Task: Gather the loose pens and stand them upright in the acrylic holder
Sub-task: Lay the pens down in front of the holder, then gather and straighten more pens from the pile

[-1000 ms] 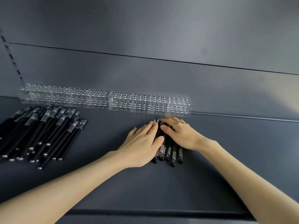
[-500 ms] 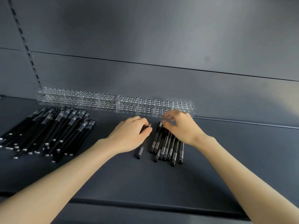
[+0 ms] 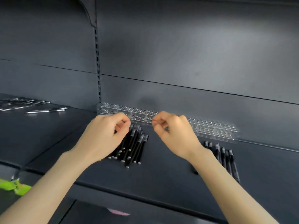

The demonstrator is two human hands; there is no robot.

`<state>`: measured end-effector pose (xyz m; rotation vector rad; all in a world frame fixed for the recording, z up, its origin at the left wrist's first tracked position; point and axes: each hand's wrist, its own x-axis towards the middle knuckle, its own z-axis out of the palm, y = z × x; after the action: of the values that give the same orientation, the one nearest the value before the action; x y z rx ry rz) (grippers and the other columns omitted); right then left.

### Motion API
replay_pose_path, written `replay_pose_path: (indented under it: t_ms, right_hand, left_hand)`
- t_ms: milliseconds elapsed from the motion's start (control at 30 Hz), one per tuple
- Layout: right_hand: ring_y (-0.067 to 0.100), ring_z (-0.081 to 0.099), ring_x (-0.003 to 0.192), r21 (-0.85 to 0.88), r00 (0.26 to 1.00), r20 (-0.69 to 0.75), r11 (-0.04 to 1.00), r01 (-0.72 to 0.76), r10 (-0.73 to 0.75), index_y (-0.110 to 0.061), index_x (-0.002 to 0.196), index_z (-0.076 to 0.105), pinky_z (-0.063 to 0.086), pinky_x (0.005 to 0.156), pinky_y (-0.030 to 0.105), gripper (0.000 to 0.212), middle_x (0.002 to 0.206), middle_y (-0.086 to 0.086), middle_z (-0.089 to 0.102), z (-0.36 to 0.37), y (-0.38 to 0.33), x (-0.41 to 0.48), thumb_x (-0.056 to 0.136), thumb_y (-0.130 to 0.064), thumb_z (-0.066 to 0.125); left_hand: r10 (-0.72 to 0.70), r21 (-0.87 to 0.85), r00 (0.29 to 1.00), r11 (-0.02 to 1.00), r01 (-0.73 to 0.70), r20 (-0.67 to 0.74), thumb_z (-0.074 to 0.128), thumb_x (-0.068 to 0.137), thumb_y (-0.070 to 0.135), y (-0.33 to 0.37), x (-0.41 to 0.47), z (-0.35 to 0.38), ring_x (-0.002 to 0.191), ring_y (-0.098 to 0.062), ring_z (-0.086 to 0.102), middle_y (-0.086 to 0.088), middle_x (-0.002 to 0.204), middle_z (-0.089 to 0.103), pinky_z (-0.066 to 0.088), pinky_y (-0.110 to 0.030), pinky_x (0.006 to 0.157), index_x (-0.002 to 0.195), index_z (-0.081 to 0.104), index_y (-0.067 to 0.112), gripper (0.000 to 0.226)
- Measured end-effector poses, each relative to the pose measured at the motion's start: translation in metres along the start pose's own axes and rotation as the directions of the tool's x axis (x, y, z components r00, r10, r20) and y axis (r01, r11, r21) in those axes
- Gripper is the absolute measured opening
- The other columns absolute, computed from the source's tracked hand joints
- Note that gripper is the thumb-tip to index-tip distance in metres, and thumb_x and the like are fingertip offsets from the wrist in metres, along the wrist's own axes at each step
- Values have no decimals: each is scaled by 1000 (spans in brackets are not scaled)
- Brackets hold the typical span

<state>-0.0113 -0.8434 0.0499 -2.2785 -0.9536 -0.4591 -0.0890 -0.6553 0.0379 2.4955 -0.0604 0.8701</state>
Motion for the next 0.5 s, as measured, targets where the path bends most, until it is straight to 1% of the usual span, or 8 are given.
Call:
replay_pose_path:
  t_ms: [67, 133, 167, 200, 267, 300, 333, 500]
  right_hand:
    - [15, 61, 82, 10, 999, 0, 999, 34, -34, -17, 97, 64, 50, 80, 37, 14, 86, -5, 67, 28, -33, 6, 93, -24, 52]
    - [15, 61, 85, 25, 998, -8, 998, 55, -54, -16, 100, 64, 50, 79, 38, 16, 91, -3, 66, 60, -68, 11, 94, -24, 52]
    - [16, 61, 86, 35, 998, -12, 998, 60, -60, -16, 101, 65, 50, 79, 39, 16, 94, -2, 65, 78, -85, 15, 94, -24, 53]
    - [17, 61, 87, 46, 998, -9, 997, 65, -64, -16, 103, 65, 50, 79, 40, 16, 95, -1, 64, 96, -103, 18, 94, -24, 54]
    - [21, 62, 87, 61, 997, 17, 995, 79, -80, -16, 104, 64, 50, 79, 42, 17, 97, 1, 62, 135, -139, 26, 93, -24, 54]
    - [22, 62, 87, 67, 995, 33, 994, 88, -91, -15, 105, 64, 50, 80, 42, 17, 98, 1, 62, 153, -156, 31, 93, -25, 54]
    - [21, 63, 87, 73, 994, 45, 993, 97, -101, -15, 106, 63, 49, 81, 41, 19, 99, 0, 62, 170, -173, 36, 93, -25, 54]
    - [17, 62, 90, 97, 991, 56, 988, 120, -126, -17, 104, 64, 50, 78, 39, 19, 101, -4, 61, 230, -243, 80, 93, -27, 53]
  left_hand:
    - [-13, 21, 1000, 1000, 14, -12, 57, 91, 26, -33, -18, -28, 77, 1, 61, 15, 79, 66, 50, -30, 69, 91, 68, 21, 12]
    - [-19, 61, 1000, 998, 20, -16, 58, 90, 26, -67, -37, -57, 75, 7, 58, 15, 85, 66, 47, -28, 68, 96, 68, 20, 12]
    - [-18, 83, 1000, 996, 20, -15, 58, 90, 28, -85, -47, -73, 73, 11, 55, 14, 88, 65, 44, -25, 67, 99, 67, 20, 15]
    - [-20, 106, 1000, 994, 21, -8, 56, 90, 34, -103, -55, -89, 73, 10, 54, 13, 90, 65, 42, -25, 68, 100, 67, 19, 20]
    - [-20, 156, 1000, 988, 20, -1, 44, 86, 46, -141, -71, -121, 80, 2, 58, 13, 91, 64, 45, -30, 76, 102, 66, 20, 38]
    - [-23, 176, 1000, 984, 22, 4, 39, 85, 49, -160, -78, -136, 85, -6, 60, 12, 92, 64, 46, -33, 79, 103, 66, 20, 44]
    - [-31, 194, 999, 981, 28, 13, 36, 84, 51, -177, -84, -150, 87, -10, 61, 12, 93, 64, 47, -34, 79, 104, 66, 20, 48]
    - [-58, 247, 997, 968, 46, 42, 33, 82, 53, -253, -88, -210, 89, -11, 62, 12, 96, 64, 49, -35, 81, 106, 66, 20, 52]
